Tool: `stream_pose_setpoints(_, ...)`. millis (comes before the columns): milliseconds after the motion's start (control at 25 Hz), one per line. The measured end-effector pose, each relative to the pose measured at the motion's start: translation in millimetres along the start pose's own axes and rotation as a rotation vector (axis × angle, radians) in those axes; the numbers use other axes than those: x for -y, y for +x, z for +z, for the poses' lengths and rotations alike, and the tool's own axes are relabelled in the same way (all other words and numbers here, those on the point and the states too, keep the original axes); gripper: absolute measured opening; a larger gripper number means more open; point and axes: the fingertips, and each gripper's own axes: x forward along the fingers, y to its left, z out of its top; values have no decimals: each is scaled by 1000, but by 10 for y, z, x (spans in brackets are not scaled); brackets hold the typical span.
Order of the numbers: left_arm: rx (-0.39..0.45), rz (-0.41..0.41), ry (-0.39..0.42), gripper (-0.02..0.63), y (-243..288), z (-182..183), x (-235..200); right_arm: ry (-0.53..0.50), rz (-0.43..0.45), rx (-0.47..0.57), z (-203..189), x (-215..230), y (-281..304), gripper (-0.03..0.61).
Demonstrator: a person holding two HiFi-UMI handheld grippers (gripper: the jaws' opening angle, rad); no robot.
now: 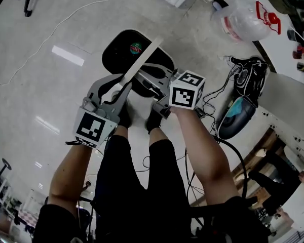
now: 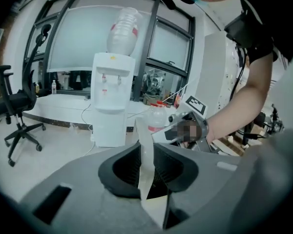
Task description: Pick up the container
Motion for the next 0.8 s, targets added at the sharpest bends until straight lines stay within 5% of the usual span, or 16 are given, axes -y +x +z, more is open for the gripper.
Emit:
stream_pose_setpoints(160,28,-70,29,86,-145,481,131,-83,86,69,282,-457,-115,9)
stream_pose_setpoints(800,148,-180,105,86,-993,2632,542,-399,-14,225,1878,-2185,-726,8)
